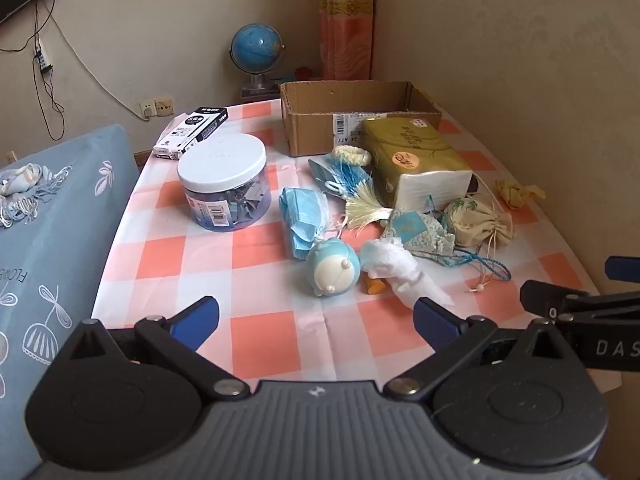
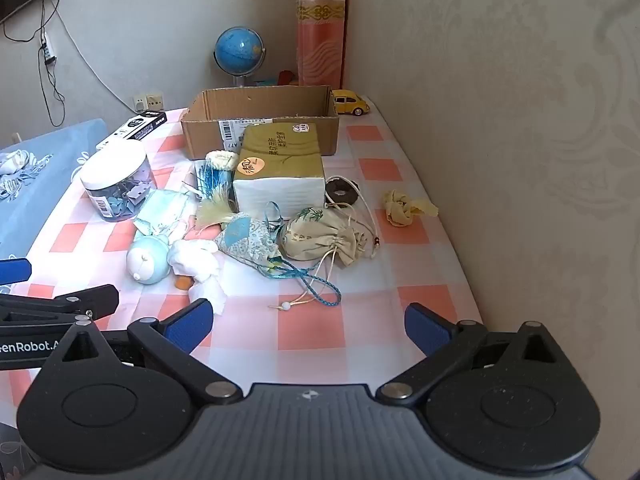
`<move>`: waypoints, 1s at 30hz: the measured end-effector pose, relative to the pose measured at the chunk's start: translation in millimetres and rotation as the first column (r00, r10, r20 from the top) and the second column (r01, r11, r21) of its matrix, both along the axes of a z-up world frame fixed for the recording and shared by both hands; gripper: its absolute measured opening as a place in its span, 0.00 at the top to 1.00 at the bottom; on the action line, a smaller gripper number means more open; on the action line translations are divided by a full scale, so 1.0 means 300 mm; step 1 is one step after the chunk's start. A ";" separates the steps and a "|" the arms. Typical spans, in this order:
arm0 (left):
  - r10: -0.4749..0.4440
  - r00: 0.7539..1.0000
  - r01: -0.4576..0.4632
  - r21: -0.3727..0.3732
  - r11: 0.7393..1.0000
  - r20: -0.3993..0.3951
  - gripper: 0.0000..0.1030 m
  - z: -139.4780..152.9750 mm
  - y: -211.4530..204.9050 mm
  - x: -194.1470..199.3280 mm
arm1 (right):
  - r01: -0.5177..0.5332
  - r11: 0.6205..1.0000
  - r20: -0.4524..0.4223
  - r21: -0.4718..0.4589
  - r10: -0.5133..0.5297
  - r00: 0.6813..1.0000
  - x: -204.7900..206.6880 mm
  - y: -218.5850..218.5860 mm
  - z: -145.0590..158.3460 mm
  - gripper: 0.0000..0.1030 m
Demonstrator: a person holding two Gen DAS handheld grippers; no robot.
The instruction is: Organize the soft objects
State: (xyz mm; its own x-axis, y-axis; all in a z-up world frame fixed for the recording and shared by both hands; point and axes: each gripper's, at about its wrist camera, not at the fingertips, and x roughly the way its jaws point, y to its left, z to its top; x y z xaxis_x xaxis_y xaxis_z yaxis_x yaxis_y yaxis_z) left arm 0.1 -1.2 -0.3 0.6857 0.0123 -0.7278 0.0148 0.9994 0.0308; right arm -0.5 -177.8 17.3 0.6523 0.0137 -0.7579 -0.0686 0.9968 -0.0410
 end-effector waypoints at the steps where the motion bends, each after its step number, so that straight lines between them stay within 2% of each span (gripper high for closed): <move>1: 0.003 1.000 -0.003 0.004 1.000 -0.002 0.00 0.000 -0.002 0.000 | 0.001 1.000 0.001 0.001 -0.001 1.000 0.000 0.000 0.000 0.00; 3: 0.003 1.000 -0.003 0.023 1.000 0.007 0.00 -0.002 -0.023 -0.007 | 0.003 1.000 0.003 0.001 -0.003 1.000 0.003 0.001 0.001 0.00; 4: -0.001 1.000 0.001 -0.003 1.000 -0.003 0.00 0.001 -0.010 -0.002 | 0.005 1.000 0.002 0.001 -0.005 1.000 0.005 0.001 0.001 0.00; 8: 0.002 1.000 -0.002 -0.004 1.000 0.000 0.00 0.008 -0.032 -0.006 | 0.000 1.000 0.017 0.007 0.000 1.000 -0.006 -0.002 0.003 0.00; 10: -0.008 1.000 0.008 -0.024 1.000 0.000 0.00 0.008 -0.001 -0.007 | -0.001 1.000 0.020 0.010 0.001 1.000 -0.013 -0.005 0.006 0.00; 30: -0.005 1.000 0.006 -0.023 1.000 0.009 0.00 0.019 -0.005 -0.011 | 0.002 1.000 0.029 0.014 -0.002 1.000 -0.012 -0.006 0.014 0.00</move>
